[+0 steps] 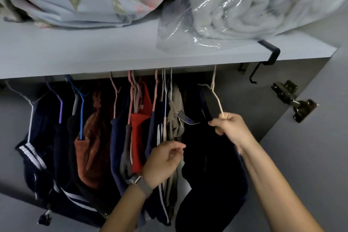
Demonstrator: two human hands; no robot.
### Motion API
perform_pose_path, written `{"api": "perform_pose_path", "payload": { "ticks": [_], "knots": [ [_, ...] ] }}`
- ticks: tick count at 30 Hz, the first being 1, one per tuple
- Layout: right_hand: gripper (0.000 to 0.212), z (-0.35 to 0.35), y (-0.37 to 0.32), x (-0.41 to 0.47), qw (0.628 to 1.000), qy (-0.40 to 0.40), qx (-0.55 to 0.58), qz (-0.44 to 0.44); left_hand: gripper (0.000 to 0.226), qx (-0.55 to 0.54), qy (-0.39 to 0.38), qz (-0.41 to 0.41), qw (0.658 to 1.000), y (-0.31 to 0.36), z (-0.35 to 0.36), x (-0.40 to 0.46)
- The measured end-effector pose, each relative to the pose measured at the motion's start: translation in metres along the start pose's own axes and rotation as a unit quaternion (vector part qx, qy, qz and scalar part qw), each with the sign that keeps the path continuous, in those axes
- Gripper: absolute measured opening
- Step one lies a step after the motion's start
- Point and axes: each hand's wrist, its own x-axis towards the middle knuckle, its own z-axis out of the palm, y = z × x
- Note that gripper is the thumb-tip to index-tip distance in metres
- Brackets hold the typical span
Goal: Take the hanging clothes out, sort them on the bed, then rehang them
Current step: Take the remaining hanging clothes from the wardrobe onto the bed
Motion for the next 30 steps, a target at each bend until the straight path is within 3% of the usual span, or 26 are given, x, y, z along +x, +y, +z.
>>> {"api": "perform_pose_path", "payload": {
  "ticks": [7, 13, 18, 21, 24, 30],
  "knots": [
    [0.053, -0.021, 0.022, -0.073, 0.995, -0.06, 0.076, 0.007, 0.018, 0.003, 0.031, 0.123, 0.992, 0.031, -0.001, -0.008],
    [0.051, -0.042, 0.038, -0.121, 0.997, -0.063, 0.046, 0.011, 0.026, 0.046, 0.053, 0.14, 0.988, 0.034, 0.003, -0.003],
    [0.048, -0.057, 0.05, -0.169, 0.993, -0.115, -0.013, 0.023, 0.046, 0.268, -0.021, 0.227, 0.936, 0.044, 0.016, 0.003],
    [0.05, -0.067, 0.052, -0.191, 0.987, -0.155, -0.037, 0.029, 0.044, 0.333, -0.088, 0.253, 0.904, 0.041, 0.021, 0.011],
    [0.052, -0.08, 0.054, -0.206, 0.98, -0.186, -0.059, 0.028, 0.036, 0.297, -0.145, 0.246, 0.911, 0.029, 0.017, 0.013],
    [0.055, -0.104, 0.056, -0.218, 0.962, -0.14, -0.233, -0.017, 0.025, 0.16, -0.134, 0.27, 0.94, 0.022, 0.013, -0.018]
  ]
}}
